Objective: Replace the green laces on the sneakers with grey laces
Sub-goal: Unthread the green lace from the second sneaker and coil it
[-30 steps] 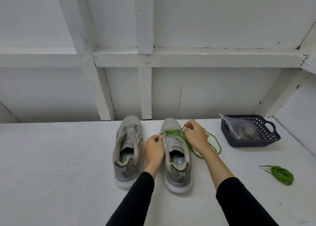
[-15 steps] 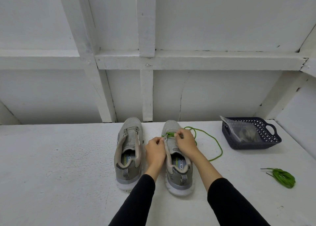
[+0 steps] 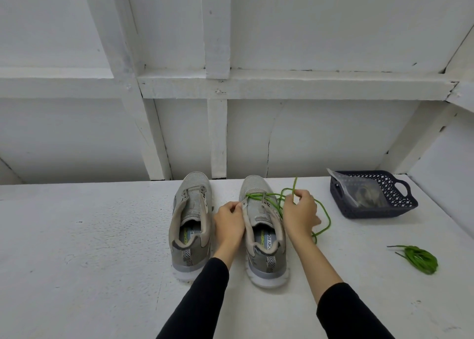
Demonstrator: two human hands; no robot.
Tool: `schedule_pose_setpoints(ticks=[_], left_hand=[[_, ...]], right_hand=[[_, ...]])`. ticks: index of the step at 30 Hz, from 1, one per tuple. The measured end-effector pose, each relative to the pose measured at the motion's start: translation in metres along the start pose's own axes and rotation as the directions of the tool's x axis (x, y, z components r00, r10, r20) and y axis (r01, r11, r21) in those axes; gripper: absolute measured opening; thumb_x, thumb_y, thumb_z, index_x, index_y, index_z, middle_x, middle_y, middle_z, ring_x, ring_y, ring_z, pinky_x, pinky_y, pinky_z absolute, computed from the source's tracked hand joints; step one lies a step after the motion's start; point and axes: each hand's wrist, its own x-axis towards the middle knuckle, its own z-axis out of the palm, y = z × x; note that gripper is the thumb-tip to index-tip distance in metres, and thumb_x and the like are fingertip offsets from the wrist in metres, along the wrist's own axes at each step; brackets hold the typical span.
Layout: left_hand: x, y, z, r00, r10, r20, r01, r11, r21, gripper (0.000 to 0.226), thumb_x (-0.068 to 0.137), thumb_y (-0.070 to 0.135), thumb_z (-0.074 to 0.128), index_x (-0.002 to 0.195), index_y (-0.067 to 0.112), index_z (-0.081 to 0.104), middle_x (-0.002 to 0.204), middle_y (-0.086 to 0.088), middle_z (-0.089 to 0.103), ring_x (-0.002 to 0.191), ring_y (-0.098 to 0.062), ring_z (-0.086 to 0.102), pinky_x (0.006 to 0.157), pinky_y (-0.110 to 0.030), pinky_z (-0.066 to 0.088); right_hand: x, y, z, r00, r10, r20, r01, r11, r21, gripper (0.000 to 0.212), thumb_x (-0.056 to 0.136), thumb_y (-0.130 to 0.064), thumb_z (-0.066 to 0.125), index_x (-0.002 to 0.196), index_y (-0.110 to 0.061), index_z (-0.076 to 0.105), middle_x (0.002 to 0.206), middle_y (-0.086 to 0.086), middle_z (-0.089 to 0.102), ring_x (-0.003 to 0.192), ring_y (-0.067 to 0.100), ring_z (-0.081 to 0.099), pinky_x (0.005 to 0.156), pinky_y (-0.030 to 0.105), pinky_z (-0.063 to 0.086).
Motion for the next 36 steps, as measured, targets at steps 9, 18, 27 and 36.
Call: schedule_pose_setpoints(ticks=[9, 18, 27, 36], left_hand=[[-0.002, 0.004, -0.002, 1.000, 0.019, 0.008, -0.019, 1.000, 0.004, 0.020, 0.096, 0.019, 0.056, 0.098, 0.011, 0.074, 0.089, -0.004, 0.073, 0.081, -0.014, 0.063, 0.069, -0.021, 0.040], [-0.002, 0.005, -0.002, 0.999, 0.035, 0.016, -0.036, 0.999, 0.009, 0.019, 0.095, 0.018, 0.056, 0.096, 0.011, 0.074, 0.086, 0.000, 0.071, 0.079, -0.010, 0.063, 0.064, -0.015, 0.043], [-0.003, 0.006, -0.003, 1.000, 0.025, 0.013, -0.025, 1.000, 0.010, 0.019, 0.095, 0.018, 0.056, 0.095, 0.010, 0.074, 0.087, -0.002, 0.072, 0.080, -0.012, 0.062, 0.066, -0.020, 0.039], [-0.004, 0.008, -0.003, 1.000, 0.022, 0.016, -0.023, 0.999, 0.029, 0.020, 0.095, 0.018, 0.056, 0.098, 0.009, 0.074, 0.090, -0.005, 0.073, 0.082, -0.015, 0.062, 0.069, -0.021, 0.040]], right_hand=[[-0.014, -0.006, 0.014, 0.906, -0.214, 0.366, 0.263, 0.961, -0.089, 0.041, 0.098, -0.030, 0.048, 0.134, -0.009, 0.049, 0.140, 0.009, 0.043, 0.127, 0.023, 0.044, 0.101, 0.033, 0.036], [-0.009, 0.011, 0.002, 0.930, -0.116, 0.348, 0.042, 0.976, 0.213, 0.046, 0.098, -0.044, 0.046, 0.083, -0.004, 0.062, 0.078, 0.009, 0.063, 0.073, 0.017, 0.054, 0.071, 0.035, 0.047], [0.019, 0.023, -0.015, 0.989, 0.110, 0.097, -0.130, 0.961, 0.244, 0.032, 0.104, -0.030, 0.037, 0.089, -0.007, 0.053, 0.088, 0.008, 0.059, 0.080, 0.024, 0.055, 0.070, 0.033, 0.040], [0.005, -0.005, -0.014, 0.966, -0.150, 0.209, 0.181, 0.974, -0.140, 0.049, 0.100, -0.026, 0.046, 0.141, -0.001, 0.039, 0.145, 0.015, 0.038, 0.135, 0.030, 0.034, 0.108, 0.038, 0.030]])
